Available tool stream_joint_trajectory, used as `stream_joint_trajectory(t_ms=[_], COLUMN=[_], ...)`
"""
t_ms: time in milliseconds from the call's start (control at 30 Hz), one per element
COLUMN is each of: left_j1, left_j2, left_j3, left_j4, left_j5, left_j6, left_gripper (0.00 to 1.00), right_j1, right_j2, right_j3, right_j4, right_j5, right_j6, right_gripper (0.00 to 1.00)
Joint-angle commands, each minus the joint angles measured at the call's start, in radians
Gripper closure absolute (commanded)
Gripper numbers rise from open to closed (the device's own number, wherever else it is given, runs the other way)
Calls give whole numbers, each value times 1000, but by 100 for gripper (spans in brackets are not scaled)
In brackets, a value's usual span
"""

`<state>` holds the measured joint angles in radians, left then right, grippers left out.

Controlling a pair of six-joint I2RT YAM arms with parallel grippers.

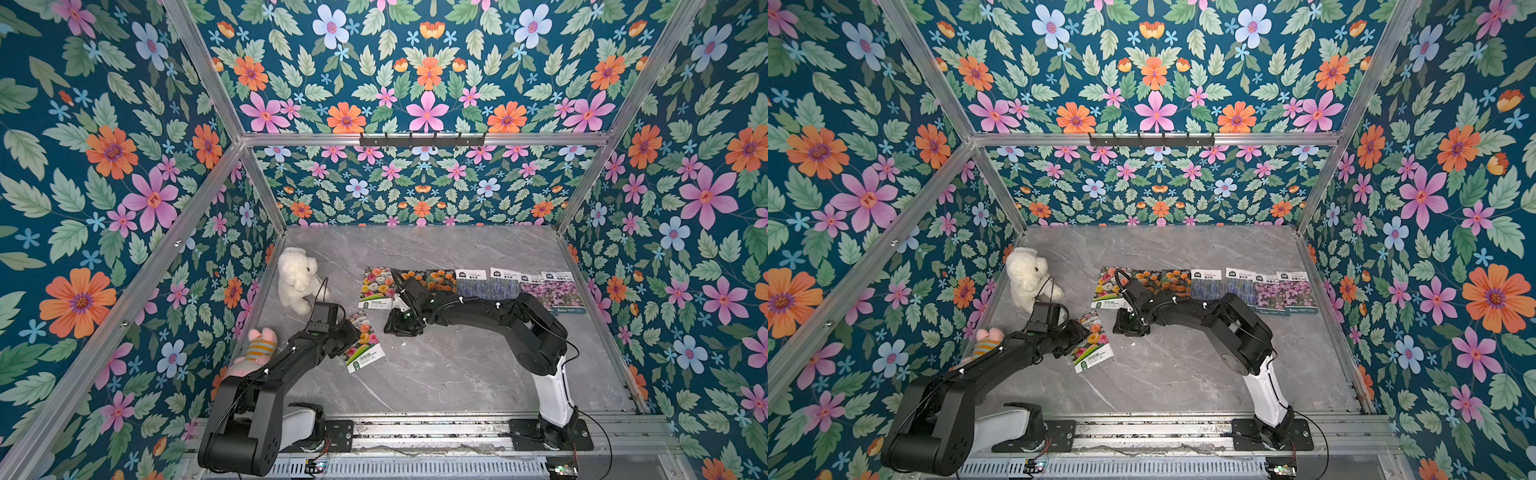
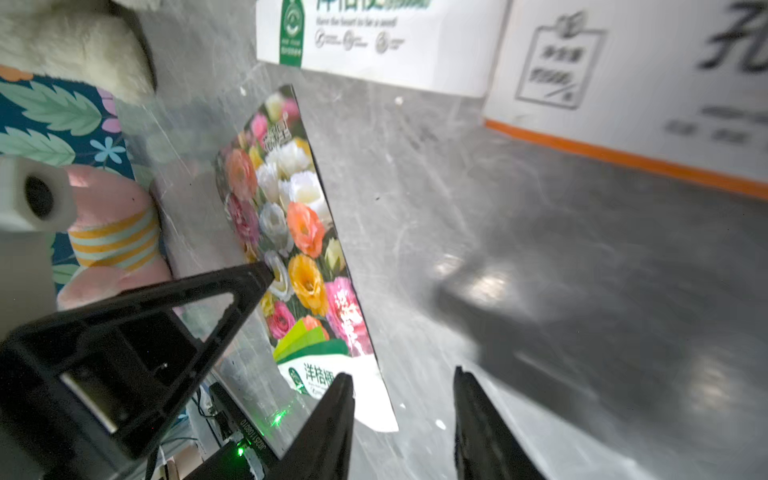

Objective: Arrange the seed packets in a row
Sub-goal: Pick up the seed packet from the center of the board.

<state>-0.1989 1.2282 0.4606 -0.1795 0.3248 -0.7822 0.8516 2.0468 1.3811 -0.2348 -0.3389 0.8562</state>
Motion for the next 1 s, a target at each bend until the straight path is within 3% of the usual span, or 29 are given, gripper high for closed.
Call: stream_joint_trajectory(t_ms=[0,200,300,633,967], left_j1=[0,2,2,2,3], left_j2=[-22,-62,-54,17,31], left_j3=[40,104,84,37,23], left_j4=[-113,-245,-247,-203,-221], left_j5=[39,-94,-120,-125,-148], left_j6=[19,67,71,67,56], left_gripper=[53,51,56,68,70], right_j1=[1,1,2,17,33], right_j2=[-16,7,32,141,246], right_j3=[-1,38,72,217,316], right_j4=[8,-9,-16,-82,-108], right_j5=[15,-28,-50,-78,-132], right_j6=[3,-20,-28,-48,-47], right_gripper=[57,55,54,53,59])
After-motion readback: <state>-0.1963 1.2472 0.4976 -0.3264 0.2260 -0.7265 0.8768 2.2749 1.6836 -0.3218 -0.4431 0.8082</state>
